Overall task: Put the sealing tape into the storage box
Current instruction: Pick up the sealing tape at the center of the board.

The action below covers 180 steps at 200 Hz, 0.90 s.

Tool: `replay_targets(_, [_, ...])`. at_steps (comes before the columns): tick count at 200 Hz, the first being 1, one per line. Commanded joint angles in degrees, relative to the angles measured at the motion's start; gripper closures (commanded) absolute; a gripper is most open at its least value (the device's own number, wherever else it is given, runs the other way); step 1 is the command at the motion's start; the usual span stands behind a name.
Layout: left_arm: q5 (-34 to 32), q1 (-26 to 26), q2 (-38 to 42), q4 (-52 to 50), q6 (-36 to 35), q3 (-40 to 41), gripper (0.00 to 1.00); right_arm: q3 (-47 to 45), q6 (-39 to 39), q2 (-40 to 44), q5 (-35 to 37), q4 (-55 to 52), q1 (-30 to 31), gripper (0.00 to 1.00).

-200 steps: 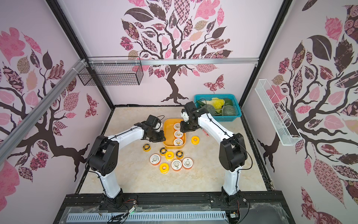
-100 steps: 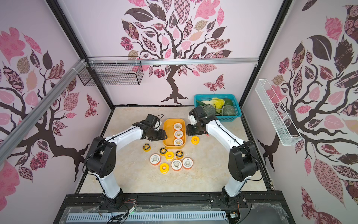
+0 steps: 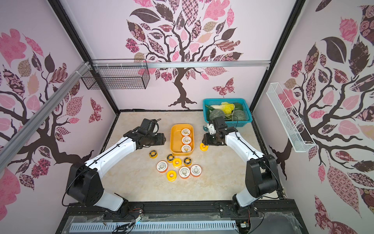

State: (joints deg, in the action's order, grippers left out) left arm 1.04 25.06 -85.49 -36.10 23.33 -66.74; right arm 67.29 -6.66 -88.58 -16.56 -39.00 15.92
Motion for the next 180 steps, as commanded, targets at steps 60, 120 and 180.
replay_targets(60, [-15.1, -0.61, 2.05, -4.46, 2.91, 7.25, 0.34, -3.41, -1.05, 2.66, -3.87, 3.12, -0.22, 0.46])
replay_targets(120, [-13.37, -1.34, -4.87, -1.5, 4.91, 6.77, 0.29, -4.29, -0.73, 2.09, -5.1, 3.23, -0.26, 0.45])
replay_targets(180, [-11.79, -2.72, -10.38, -0.9, 4.4, 5.18, 0.21, -3.99, -0.73, 1.55, -6.49, 2.95, -0.19, 0.43])
